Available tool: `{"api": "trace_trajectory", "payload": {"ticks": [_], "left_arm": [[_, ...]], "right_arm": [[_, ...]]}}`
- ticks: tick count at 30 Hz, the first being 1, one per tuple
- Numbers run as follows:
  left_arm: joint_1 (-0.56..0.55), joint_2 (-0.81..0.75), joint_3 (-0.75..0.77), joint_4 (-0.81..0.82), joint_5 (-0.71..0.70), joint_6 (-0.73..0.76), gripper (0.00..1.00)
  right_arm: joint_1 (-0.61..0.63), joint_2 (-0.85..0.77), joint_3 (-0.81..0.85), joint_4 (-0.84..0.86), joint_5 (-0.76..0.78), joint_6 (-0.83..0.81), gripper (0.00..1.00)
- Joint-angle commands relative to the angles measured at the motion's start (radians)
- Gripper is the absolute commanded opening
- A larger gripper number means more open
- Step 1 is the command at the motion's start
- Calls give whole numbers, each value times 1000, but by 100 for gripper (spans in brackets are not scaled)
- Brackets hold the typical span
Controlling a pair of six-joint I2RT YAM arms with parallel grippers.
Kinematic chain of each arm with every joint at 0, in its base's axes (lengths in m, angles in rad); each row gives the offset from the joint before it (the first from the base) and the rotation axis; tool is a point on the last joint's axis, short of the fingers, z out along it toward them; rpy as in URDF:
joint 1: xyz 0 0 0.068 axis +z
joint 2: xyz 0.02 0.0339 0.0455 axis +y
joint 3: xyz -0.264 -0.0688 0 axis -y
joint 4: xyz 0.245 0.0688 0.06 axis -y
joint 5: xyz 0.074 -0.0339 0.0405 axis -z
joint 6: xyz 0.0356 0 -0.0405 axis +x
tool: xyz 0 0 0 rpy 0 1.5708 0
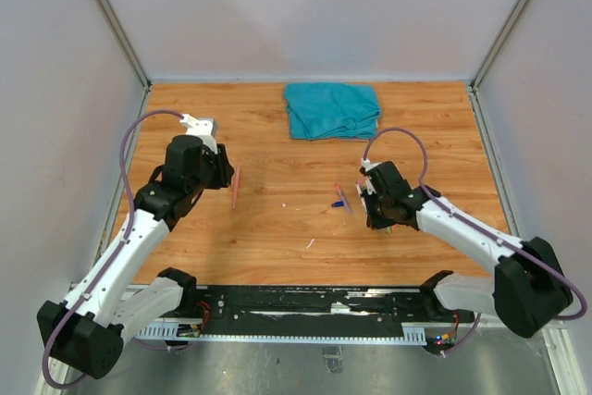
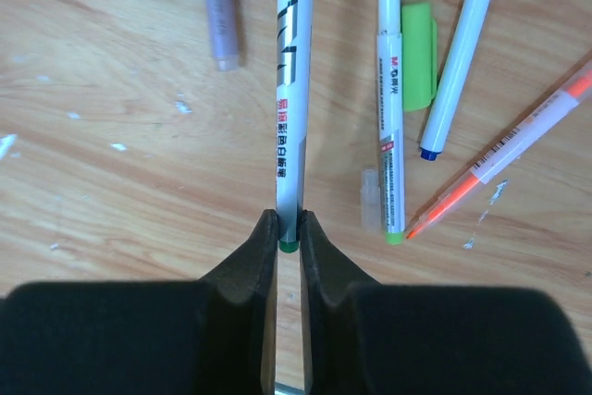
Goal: Insert the pens into the pen caps
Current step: Pick up the pen from the center of the board.
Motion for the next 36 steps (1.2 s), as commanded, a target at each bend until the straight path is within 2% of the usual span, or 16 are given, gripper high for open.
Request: {"api": "trace_trajectory", "payload": {"ticks": [1,7,14,20,27,32,36], "left_arm": [[5,-64,-6,18,6,-7,41],[5,-139,-45,96,123,-124,46],[1,-199,-168,297,286,-269,50],[-68,-206,-227,406,273,-353,57],[-224,-171,-292,562,199,-428,57],[-280,-146,-346,726,209,-484,58],[-325,-114,-349,775,193,-493,58]], "right_arm": [[-8,-129,-12,5,-52,-14,1],[-9,-274,-49,63,-181,-10,1],[-7,-343,-101,216,-353,118,1],[37,-332,-141,351,-392,232,1],[120,-345,-174,509,-354,351,1],[166,-331,-191,634,-365,415,1],[201,-319,-200,728,-362,449,1]]}}
